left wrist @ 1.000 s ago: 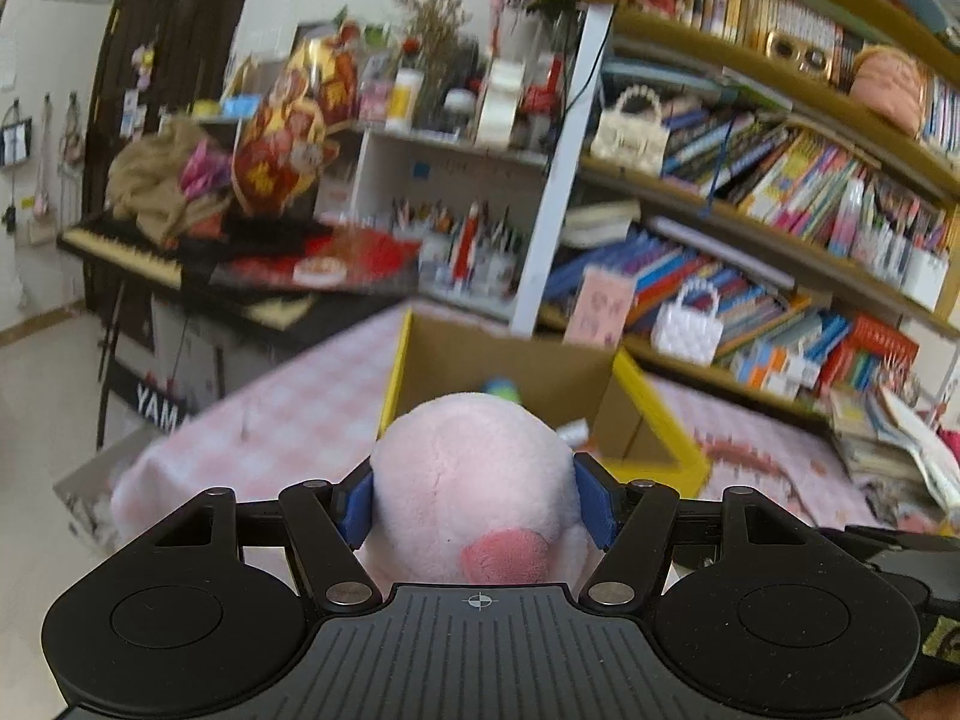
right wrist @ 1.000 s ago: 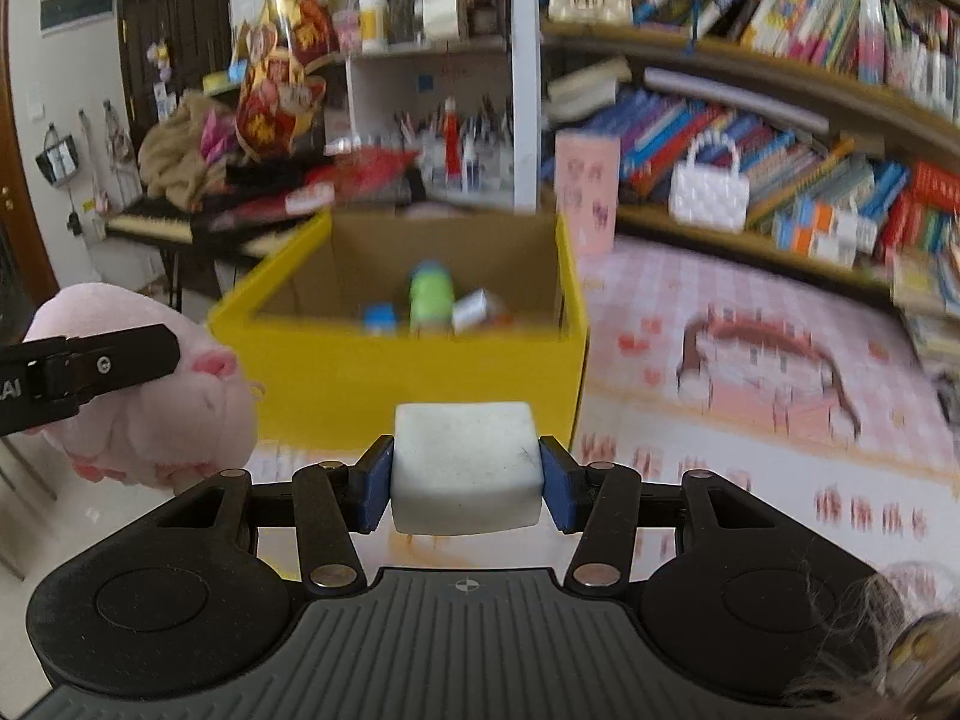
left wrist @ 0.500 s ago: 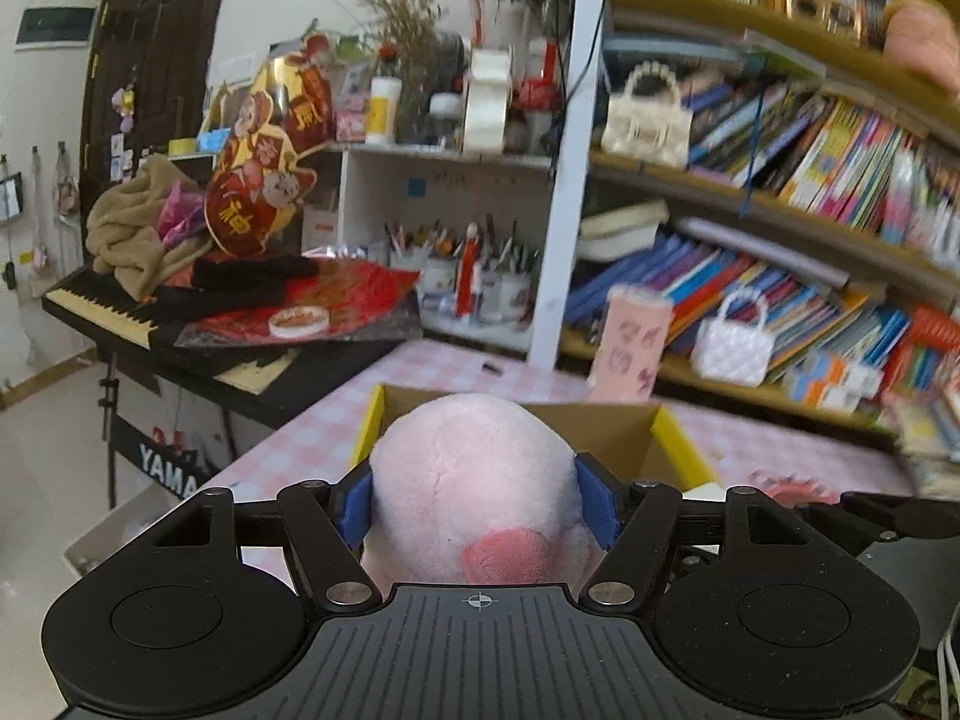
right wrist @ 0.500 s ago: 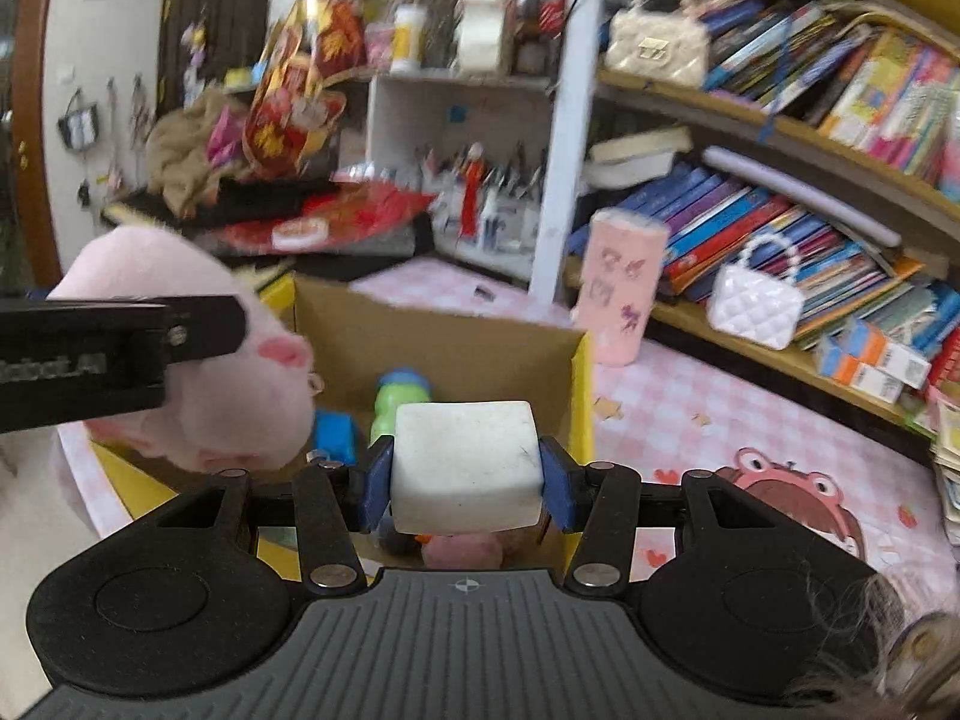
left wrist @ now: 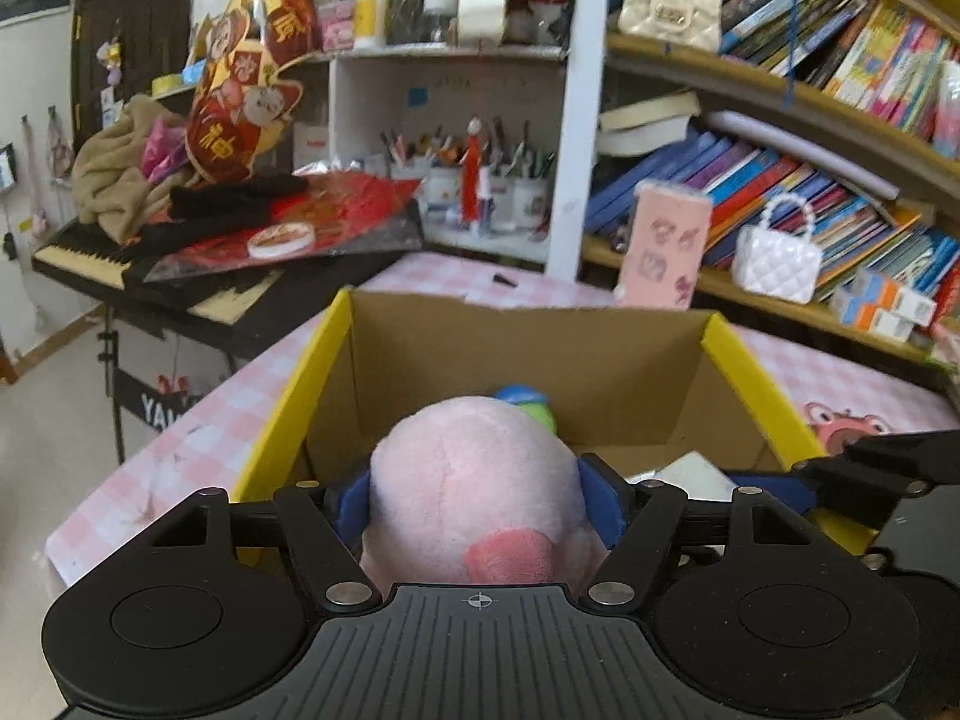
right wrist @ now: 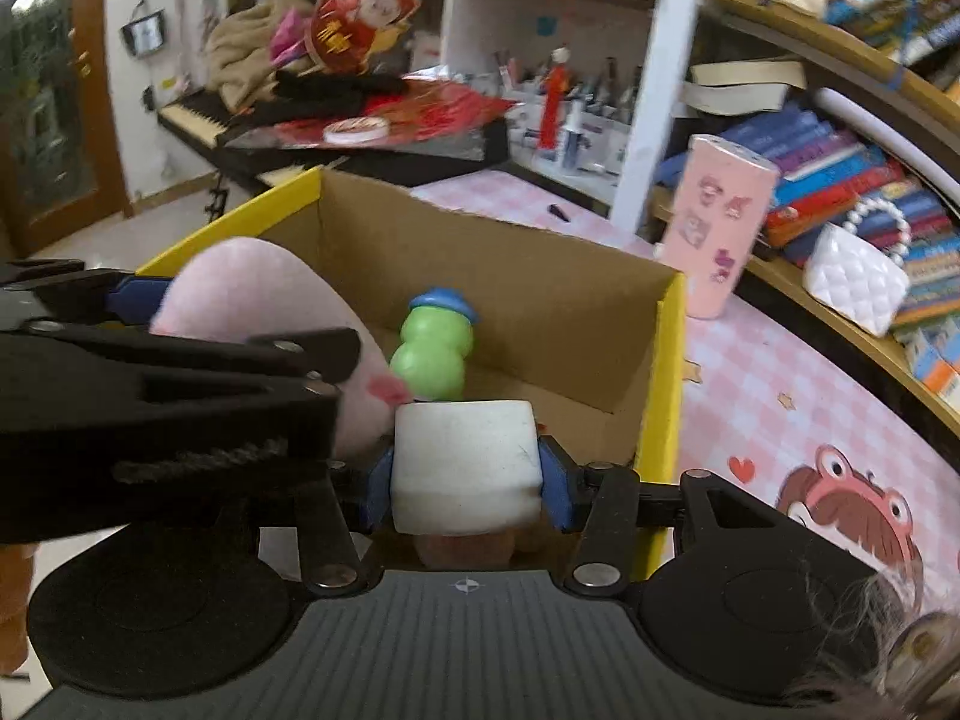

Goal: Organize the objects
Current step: 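Open both tools to drop the pig and eraser into the box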

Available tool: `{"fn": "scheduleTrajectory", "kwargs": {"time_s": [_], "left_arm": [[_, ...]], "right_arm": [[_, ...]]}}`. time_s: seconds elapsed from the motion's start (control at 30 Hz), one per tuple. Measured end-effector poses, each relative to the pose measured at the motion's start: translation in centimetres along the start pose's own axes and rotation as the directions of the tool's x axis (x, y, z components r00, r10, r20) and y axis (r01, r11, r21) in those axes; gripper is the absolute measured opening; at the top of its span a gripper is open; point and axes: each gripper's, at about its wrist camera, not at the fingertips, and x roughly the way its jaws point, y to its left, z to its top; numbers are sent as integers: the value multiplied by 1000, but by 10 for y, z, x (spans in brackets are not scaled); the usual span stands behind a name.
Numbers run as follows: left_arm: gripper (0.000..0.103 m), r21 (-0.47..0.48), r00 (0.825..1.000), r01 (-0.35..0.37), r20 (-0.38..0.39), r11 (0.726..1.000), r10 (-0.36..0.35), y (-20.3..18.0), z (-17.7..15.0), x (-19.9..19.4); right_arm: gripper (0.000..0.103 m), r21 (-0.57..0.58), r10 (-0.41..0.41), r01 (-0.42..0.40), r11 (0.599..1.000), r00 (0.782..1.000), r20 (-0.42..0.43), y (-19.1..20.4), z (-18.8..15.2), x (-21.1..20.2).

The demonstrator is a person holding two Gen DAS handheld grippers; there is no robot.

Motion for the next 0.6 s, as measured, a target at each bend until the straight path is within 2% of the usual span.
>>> {"fn": "scheduleTrajectory", "kwargs": {"time_s": [0.1,0.2,0.27,0.33,0.43,0.6], "left_arm": [[72,-6,1000,-8,-19,1000,7,0,-2,4],[76,15,1000,-7,7,1000,7,-3,-2,-3],[81,27,999,2,45,1000,-3,-6,2,-11],[86,35,996,16,85,999,-19,-10,6,-22],[87,53,989,34,145,998,-41,-16,11,-44],[94,52,968,77,236,996,-87,-30,15,-89]], "right_arm": [[48,-27,-2,2,1000,1000,5,2,0,3],[50,-29,2,-2,1000,1000,4,1,0,2],[60,-31,0,0,1000,1000,28,0,1,-4],[60,-36,2,0,999,998,69,-2,1,-18],[61,-23,-5,8,1000,992,124,-4,-1,-47],[63,77,-54,40,996,979,196,-14,-17,-103]]}}
